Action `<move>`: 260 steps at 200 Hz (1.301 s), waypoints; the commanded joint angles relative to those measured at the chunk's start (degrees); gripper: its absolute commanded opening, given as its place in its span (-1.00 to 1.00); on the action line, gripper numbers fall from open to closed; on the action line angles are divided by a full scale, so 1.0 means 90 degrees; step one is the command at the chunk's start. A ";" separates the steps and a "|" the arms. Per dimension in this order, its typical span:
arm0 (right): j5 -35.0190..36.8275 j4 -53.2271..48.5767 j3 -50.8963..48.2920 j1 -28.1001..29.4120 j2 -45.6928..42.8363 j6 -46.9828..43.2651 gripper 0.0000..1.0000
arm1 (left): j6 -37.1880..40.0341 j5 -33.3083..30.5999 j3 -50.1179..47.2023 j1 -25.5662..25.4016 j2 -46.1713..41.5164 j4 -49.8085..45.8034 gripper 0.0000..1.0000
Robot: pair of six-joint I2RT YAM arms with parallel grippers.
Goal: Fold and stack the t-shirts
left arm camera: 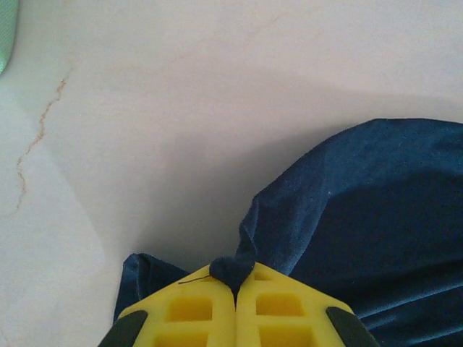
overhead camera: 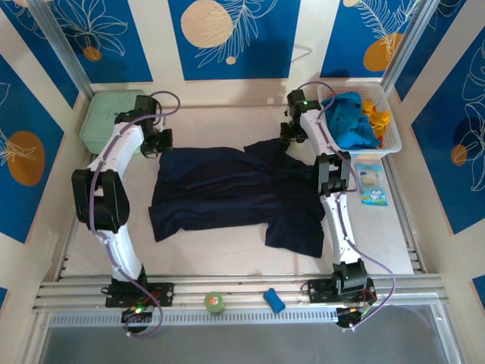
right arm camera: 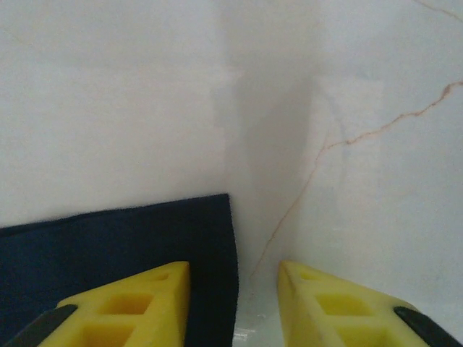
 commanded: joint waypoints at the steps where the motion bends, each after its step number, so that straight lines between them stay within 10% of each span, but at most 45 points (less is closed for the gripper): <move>1: -0.0426 -0.0373 0.0088 0.0024 0.0240 0.0026 -0.36 | -0.0037 0.0111 -0.0101 -0.0080 0.0124 0.0048 -1.00; 147: 0.0195 -0.0679 -0.0770 0.0297 -0.0028 0.0064 -1.00 | -0.0047 0.0136 -0.0487 -0.0085 -0.0025 0.0213 -1.00; 260: -0.0263 0.0674 -0.2593 0.0114 -0.3663 0.0509 -1.00 | -0.0116 0.0386 -0.0146 -0.0156 -0.0941 0.0067 -1.00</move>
